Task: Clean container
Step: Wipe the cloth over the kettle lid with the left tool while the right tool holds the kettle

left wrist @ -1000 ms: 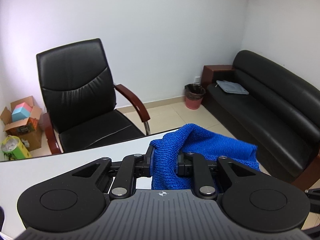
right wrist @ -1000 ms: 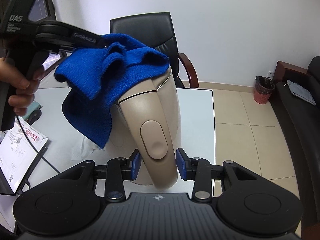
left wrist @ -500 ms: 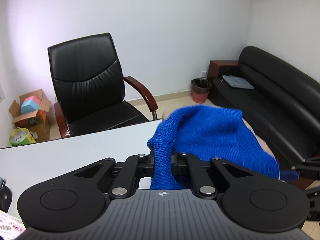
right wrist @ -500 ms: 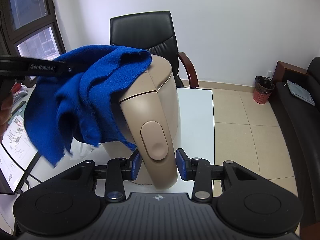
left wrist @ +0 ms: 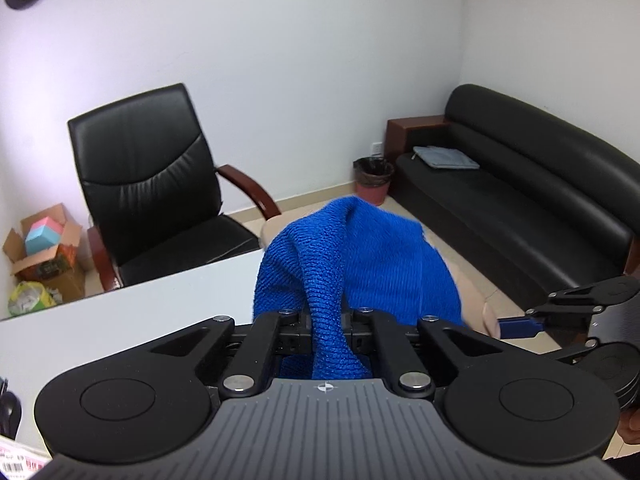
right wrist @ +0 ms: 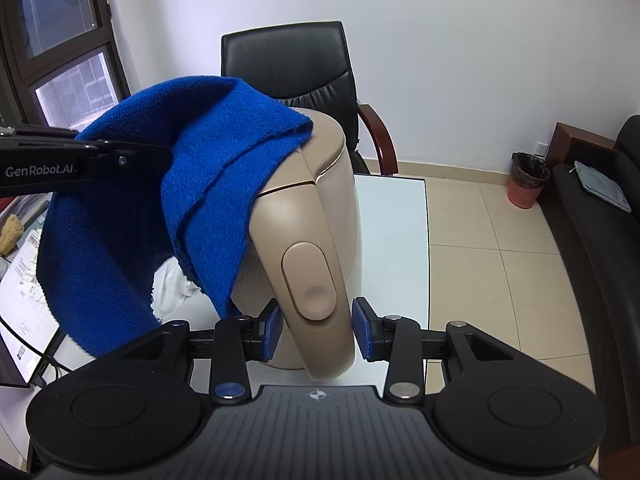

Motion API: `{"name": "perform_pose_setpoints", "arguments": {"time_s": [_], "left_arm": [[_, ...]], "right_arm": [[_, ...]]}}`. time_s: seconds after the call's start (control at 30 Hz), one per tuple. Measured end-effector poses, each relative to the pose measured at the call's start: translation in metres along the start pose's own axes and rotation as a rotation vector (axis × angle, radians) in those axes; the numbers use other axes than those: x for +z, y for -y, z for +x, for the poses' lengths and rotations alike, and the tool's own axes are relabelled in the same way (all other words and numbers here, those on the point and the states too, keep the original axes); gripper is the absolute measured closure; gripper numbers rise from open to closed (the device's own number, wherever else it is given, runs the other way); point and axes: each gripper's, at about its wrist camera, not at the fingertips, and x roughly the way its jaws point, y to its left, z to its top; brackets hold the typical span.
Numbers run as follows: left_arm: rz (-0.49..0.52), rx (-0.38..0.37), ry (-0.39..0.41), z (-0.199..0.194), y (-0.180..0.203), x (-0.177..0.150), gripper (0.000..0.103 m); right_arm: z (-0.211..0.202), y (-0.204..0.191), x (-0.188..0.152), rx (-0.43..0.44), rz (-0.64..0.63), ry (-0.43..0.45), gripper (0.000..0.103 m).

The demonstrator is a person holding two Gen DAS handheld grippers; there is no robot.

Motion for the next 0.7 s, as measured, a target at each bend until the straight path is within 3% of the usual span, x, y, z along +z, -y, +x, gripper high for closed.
{"name": "perform_pose_setpoints", "arguments": {"time_s": [0.33, 0.7], "left_arm": [[0.096, -0.026, 0.012, 0.014, 0.021, 0.011, 0.095], [0.029, -0.032, 0.010, 0.038, 0.011, 0.031, 0.094]], "right_arm": [[0.001, 0.001, 0.000, 0.006, 0.000, 0.001, 0.063], [0.009, -0.003, 0.005, 0.026, 0.000, -0.003, 0.065]]}}
